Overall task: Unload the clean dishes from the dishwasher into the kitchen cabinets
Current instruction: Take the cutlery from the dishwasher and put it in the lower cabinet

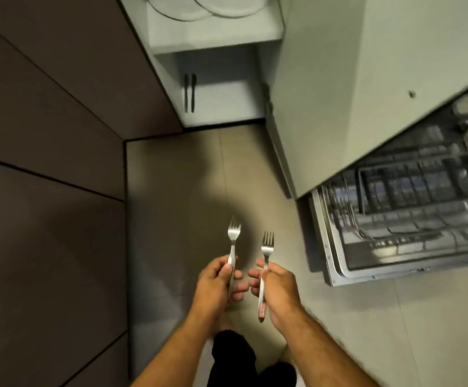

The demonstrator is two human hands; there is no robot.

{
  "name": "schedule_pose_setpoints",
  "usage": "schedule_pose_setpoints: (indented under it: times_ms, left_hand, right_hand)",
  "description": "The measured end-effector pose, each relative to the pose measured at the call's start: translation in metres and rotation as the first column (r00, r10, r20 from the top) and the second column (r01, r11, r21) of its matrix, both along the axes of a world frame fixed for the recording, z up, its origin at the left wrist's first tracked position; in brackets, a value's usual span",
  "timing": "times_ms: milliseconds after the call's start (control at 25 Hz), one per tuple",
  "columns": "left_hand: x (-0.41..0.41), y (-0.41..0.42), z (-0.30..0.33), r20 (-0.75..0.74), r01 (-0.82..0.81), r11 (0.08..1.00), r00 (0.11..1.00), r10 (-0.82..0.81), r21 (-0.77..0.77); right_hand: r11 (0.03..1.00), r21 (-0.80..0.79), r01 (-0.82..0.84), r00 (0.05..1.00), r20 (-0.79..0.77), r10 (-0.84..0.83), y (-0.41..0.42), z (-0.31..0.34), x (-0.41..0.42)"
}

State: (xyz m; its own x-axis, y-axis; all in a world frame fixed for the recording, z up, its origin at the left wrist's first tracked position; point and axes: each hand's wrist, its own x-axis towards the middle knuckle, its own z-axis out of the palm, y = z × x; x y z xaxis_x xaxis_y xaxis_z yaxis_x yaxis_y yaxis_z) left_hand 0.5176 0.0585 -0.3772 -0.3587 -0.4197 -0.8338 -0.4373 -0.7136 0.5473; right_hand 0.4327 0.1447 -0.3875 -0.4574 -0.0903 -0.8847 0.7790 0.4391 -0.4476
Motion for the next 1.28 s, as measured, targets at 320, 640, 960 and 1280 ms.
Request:
schedule_pose_setpoints:
  times_ms: [320, 640, 960, 1280]
  left_hand:
    - [-0.040, -0.144, -0.031, 0.043, -0.033, 0.991, 0.998, 0.039, -0.133]
    - [-0.122, -0.264, -0.096, -0.045, -0.064, 0.974, 0.997, 0.055, -0.218]
    - [-0.240, -0.331, -0.153, 0.095, 0.094, 0.985, 0.992, -0.080, -0.146]
    - [-0.314, -0.389, -0.242, 0.029, 0.178, 0.943, 0.984, -0.177, -0.281]
  right_hand:
    - [0.985, -0.173, 0.020, 0.999, -0.023, -0.025, -0.162, -0.008, -0.066]
    - [0.945, -0.286, 0.160, 0.986, 0.000, -0.167, -0.254, -0.080, -0.162]
    - [0.982, -0.157, -0.108, 0.978, -0.192, 0.077, -0.309, -0.146, -0.254]
    - [0.976, -0.180, -0.124, 0.935, -0.351, 0.054, -0.383, -0.250, -0.347]
